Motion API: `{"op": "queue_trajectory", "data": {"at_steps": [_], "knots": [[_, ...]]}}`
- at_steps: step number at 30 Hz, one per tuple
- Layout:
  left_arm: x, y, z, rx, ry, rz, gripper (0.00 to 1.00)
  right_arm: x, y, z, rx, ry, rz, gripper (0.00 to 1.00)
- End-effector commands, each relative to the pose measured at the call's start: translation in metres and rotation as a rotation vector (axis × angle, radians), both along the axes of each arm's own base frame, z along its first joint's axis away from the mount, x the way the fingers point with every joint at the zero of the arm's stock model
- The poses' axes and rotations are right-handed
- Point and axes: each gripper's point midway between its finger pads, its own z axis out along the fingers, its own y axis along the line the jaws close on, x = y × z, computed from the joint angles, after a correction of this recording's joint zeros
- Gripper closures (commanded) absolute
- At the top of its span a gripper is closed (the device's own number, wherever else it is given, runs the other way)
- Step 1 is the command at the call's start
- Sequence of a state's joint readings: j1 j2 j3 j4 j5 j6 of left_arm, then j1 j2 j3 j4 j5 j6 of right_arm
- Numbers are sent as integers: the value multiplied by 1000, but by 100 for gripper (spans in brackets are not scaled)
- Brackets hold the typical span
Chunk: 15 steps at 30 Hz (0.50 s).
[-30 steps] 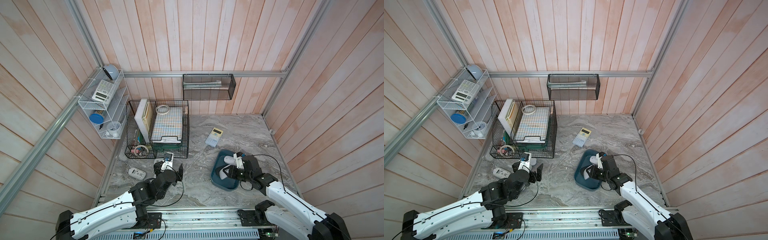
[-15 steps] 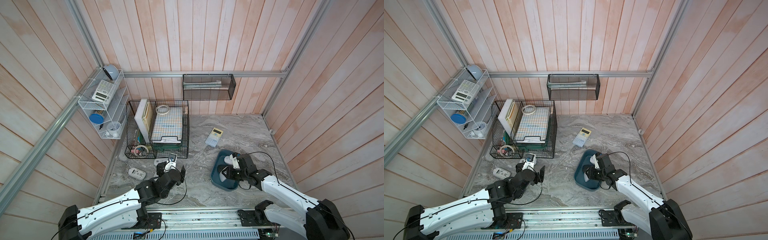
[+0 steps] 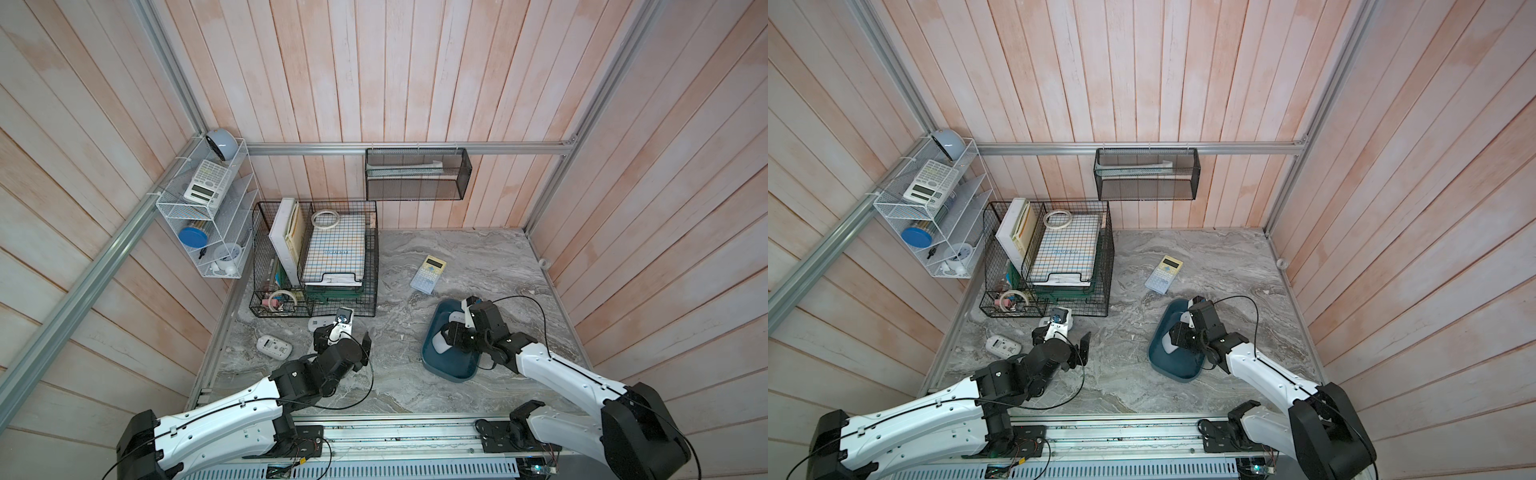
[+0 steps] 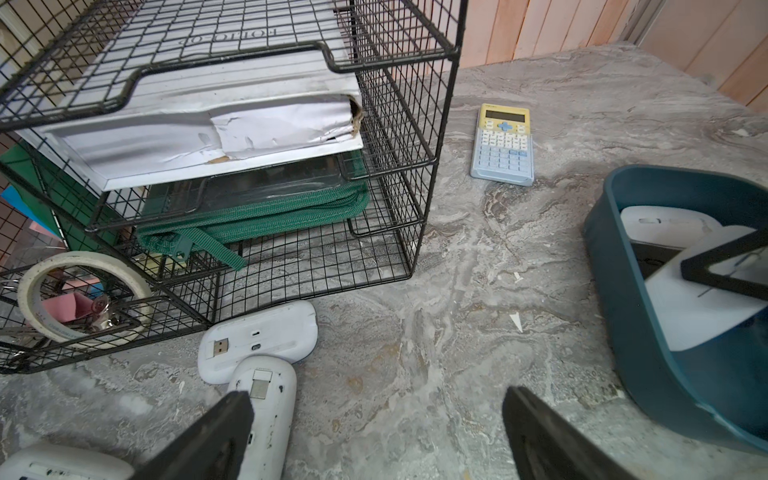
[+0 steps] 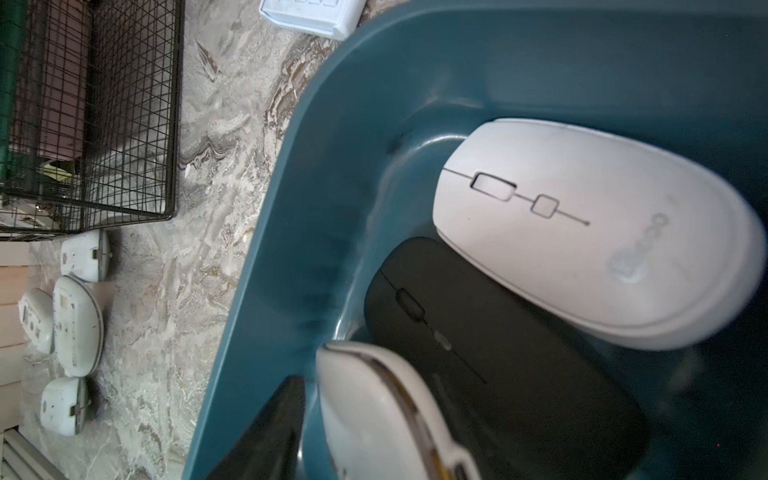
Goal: Put the mouse in the storage box
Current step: Place the mouse in the storage box.
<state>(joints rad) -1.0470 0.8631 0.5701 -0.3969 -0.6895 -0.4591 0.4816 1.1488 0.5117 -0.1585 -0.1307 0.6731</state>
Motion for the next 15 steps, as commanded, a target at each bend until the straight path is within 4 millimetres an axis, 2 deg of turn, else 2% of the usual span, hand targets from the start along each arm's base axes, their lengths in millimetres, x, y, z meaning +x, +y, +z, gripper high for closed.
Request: {"op": "queue_trajectory", "data": {"at_steps": [1, 5, 12, 15], "knots": [[-1, 15, -9, -18, 42, 97, 0, -2, -8, 10, -41, -2, -13, 41], [-7, 36, -29, -32, 117, 207, 0, -6, -26, 24, -93, -41, -50, 38], [-15, 65, -52, -93, 218, 364, 0, -14, -54, 53, -176, -163, -84, 35], [-15, 73, -59, -82, 235, 401, 0, -15, -54, 59, -186, -199, -56, 35]]}}
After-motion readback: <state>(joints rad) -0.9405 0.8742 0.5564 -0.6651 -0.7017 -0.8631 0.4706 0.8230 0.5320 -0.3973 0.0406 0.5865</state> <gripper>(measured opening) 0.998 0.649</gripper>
